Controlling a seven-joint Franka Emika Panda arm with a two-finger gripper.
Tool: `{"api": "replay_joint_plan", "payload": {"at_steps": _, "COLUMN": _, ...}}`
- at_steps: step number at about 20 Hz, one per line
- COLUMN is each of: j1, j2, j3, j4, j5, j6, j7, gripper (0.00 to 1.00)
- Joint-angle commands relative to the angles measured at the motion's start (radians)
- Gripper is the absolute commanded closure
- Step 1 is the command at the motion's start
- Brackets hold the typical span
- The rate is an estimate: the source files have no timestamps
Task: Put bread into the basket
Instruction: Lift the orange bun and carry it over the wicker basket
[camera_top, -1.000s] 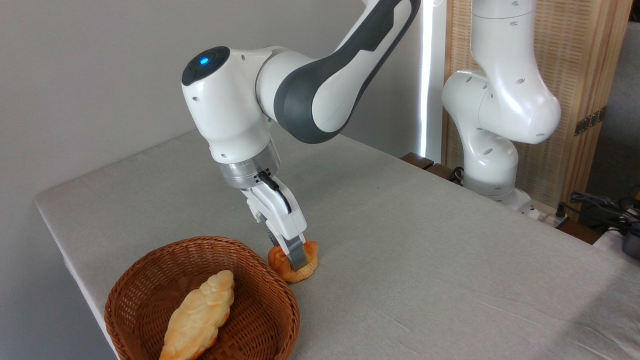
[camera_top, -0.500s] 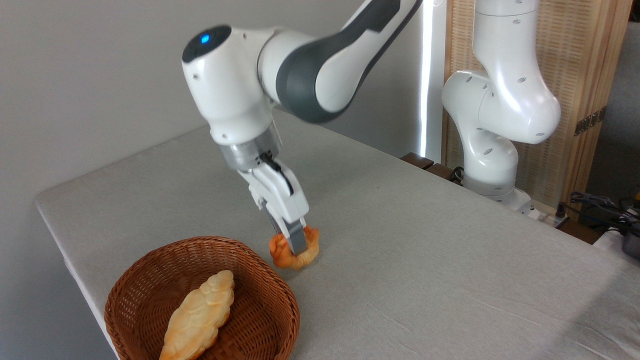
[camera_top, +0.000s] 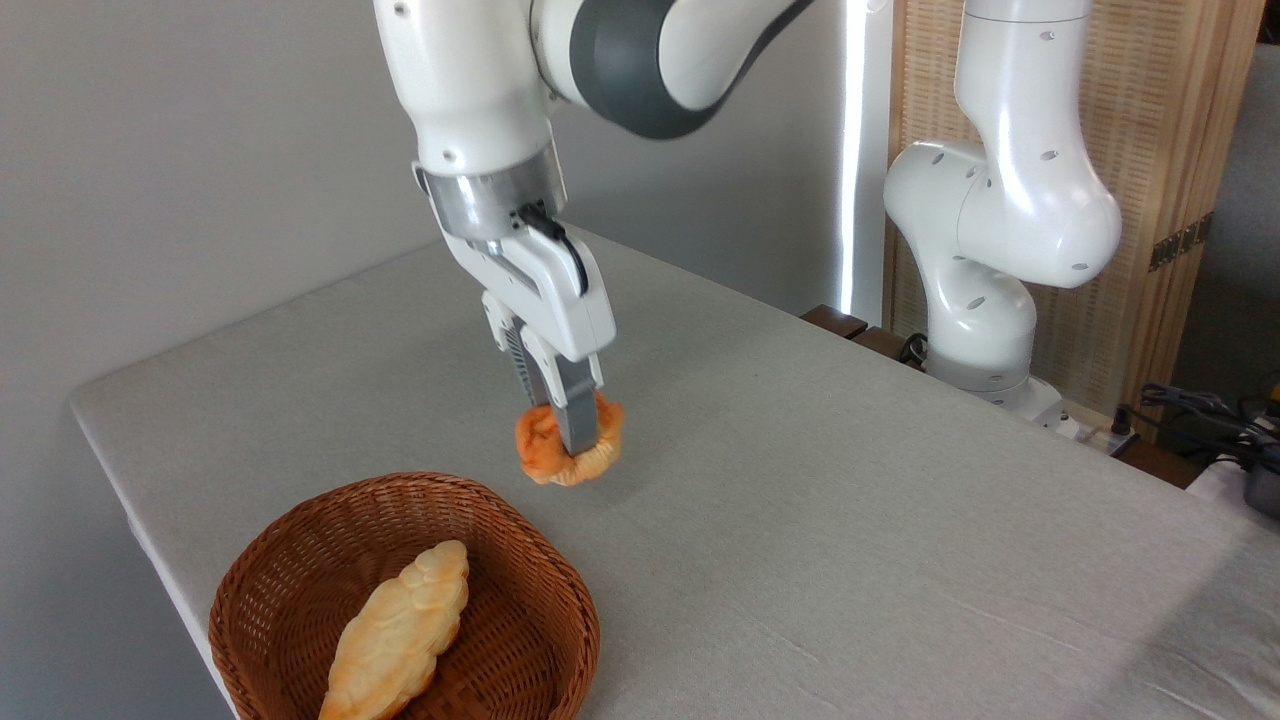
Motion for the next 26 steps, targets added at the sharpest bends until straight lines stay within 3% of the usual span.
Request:
{"api": "replay_joint_plan", "payload": {"at_steps": 1, "j1": 0.002, "j2": 0.014, "j3": 0.007, "j4": 0.037, "j5": -0.042, "j6": 0.060, "j7": 0.022, "gripper": 0.59}}
{"api": "replay_joint_plan", "payload": {"at_steps": 5, "j1": 0.003, "j2": 0.051, "j3": 0.007, "j4": 0.037, "j5": -0.056, "j6": 0.209, "j7": 0.022, "gripper": 0.58}}
{"api": "replay_joint_plan", "payload": {"at_steps": 6, "j1": 0.004, "j2": 0.063, "j3": 0.007, "j4": 0.037, "j5": -0.056, "j6": 0.253, "j7": 0.021, "gripper": 0.52}}
{"api": "replay_joint_plan", "payload": {"at_steps": 10, "j1": 0.005, "j2": 0.094, "j3": 0.007, "j4": 0.036, "j5": -0.054, "j6": 0.350, "j7": 0.025, "gripper": 0.48}}
{"api": "replay_joint_plan", "payload": {"at_steps": 11, "j1": 0.005, "j2": 0.112, "j3": 0.007, "j4": 0.036, "j5": -0.054, "j6": 0.387, "j7": 0.027, "gripper": 0.38}}
{"api": "replay_joint_plan", "payload": {"at_steps": 14, "j1": 0.004, "j2": 0.151, "j3": 0.007, "j4": 0.034, "j5": -0.051, "j6": 0.459, "j7": 0.027, "gripper": 0.28}}
{"api": "replay_joint_plan", "payload": {"at_steps": 15, "j1": 0.004, "j2": 0.169, "j3": 0.007, "j4": 0.034, "j5": -0.051, "j6": 0.493, "j7": 0.021, "gripper": 0.16}}
{"api": "replay_joint_plan", "payload": {"at_steps": 18, "j1": 0.004, "j2": 0.192, "j3": 0.007, "j4": 0.036, "j5": -0.051, "j6": 0.539, "j7": 0.018, "gripper": 0.00}}
{"api": "replay_joint_plan", "payload": {"at_steps": 26, "j1": 0.004, "j2": 0.214, "j3": 0.004, "j4": 0.036, "j5": -0.040, "j6": 0.575, "j7": 0.028, "gripper": 0.00}}
